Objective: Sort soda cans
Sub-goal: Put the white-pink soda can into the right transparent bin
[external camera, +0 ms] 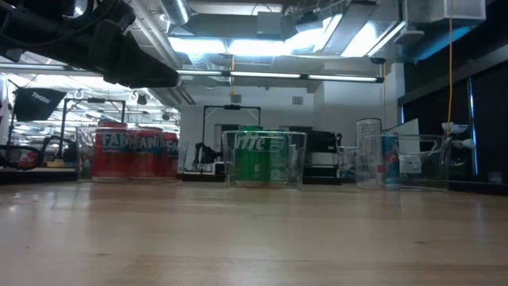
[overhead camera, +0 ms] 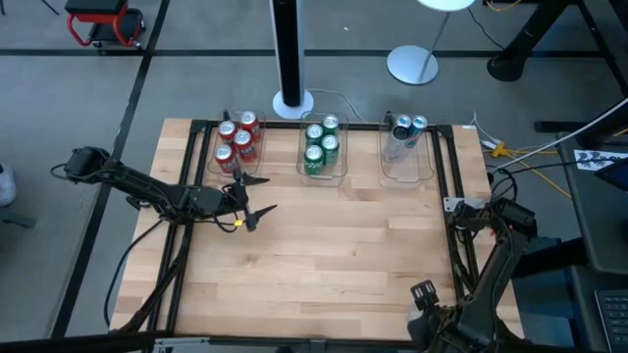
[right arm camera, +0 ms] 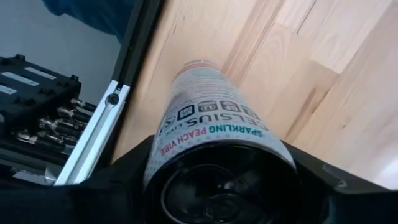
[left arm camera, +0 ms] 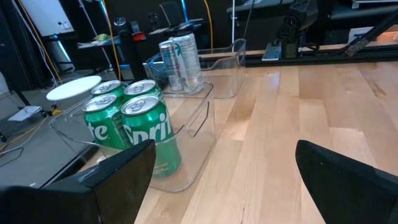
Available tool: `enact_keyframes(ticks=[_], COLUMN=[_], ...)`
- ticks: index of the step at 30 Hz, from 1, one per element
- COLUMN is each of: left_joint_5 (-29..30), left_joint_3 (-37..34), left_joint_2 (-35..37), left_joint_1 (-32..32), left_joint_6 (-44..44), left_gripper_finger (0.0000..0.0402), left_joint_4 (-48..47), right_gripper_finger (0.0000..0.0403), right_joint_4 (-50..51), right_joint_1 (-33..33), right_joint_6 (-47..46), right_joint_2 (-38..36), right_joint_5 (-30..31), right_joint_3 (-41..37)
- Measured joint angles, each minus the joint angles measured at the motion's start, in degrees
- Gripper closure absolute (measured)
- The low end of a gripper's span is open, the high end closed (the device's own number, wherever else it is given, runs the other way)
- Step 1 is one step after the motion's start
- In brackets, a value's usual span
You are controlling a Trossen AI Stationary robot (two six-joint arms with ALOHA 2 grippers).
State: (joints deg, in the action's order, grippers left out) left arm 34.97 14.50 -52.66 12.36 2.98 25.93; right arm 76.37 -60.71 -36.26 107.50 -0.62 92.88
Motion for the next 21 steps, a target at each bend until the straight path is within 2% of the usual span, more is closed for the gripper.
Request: enact_keyframes(ticks=[8,15,21], left_joint_5=[0.0,0.0,0.0], left_joint_3=[0.0,0.0,0.0], left_joint_2=[0.0,0.0,0.0], left_joint_1=[0.0,0.0,0.0], left_joint_6=[0.0,0.0,0.0], left_gripper_finger=[0.0027,0.0027,0.0027], left_joint_4=[0.0,0.0,0.0], right_gripper_finger=[0.0156,0.0156,0.0156], right_joint_4=[3.9,14.1,13.9], right_joint_1=[3.7,12.3,21.8], right_joint_6=[8.2,18.0,26.3], right_joint_2=[-0.5,-5.3,-12.7], right_joint_5=[1.4,8.0,17.0], right_joint_3=[-0.1,-0.1,-0.3])
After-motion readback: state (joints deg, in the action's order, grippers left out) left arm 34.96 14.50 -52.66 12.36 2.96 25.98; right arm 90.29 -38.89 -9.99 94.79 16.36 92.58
